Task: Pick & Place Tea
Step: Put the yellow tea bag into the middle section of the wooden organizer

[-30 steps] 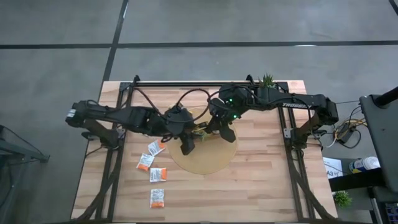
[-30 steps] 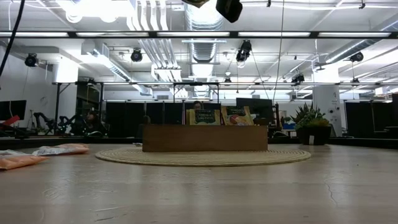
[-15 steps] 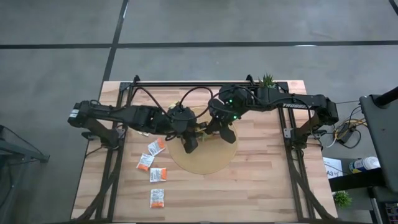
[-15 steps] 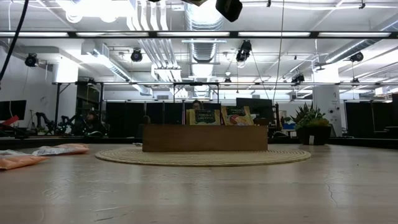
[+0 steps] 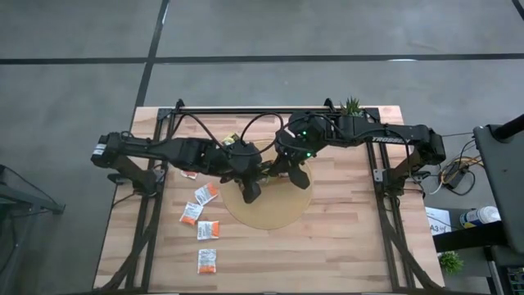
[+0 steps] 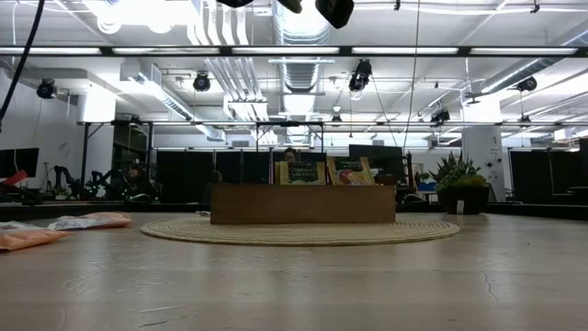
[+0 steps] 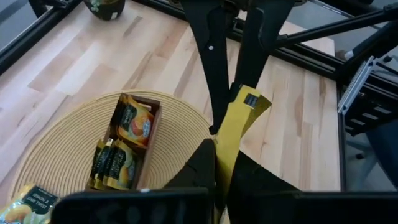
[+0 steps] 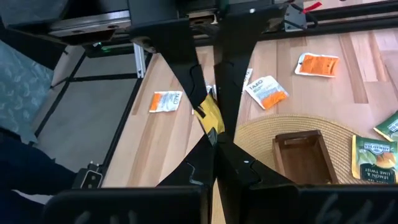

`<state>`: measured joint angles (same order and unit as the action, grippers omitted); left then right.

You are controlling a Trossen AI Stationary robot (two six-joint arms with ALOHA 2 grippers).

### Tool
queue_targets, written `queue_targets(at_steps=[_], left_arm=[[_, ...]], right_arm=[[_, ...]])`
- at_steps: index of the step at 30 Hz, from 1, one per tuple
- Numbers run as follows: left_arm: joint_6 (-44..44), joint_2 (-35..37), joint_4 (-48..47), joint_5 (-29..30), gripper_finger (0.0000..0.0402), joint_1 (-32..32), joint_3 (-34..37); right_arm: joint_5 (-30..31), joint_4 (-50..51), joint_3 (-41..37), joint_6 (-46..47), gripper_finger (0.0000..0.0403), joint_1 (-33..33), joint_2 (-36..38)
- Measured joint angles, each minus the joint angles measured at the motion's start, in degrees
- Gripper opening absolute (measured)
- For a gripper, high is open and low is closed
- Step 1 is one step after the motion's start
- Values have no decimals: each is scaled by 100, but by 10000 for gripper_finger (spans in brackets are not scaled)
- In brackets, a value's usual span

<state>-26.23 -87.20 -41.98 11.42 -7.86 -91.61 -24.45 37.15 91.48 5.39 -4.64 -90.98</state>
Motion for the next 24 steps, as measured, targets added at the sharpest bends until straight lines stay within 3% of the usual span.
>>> queue_targets(at_steps=[8,11,24], left_arm=[[30,2,-5,-47,2,-2,0],[34,2,-1,-149,1,-5,0],[16,7,-70,-242,0,17,4]], right_arm=[[-35,9,0,82,9,0,5],[-319,19,-2,59,19,-2,19],[-427,41,-2,201,174,2,114]])
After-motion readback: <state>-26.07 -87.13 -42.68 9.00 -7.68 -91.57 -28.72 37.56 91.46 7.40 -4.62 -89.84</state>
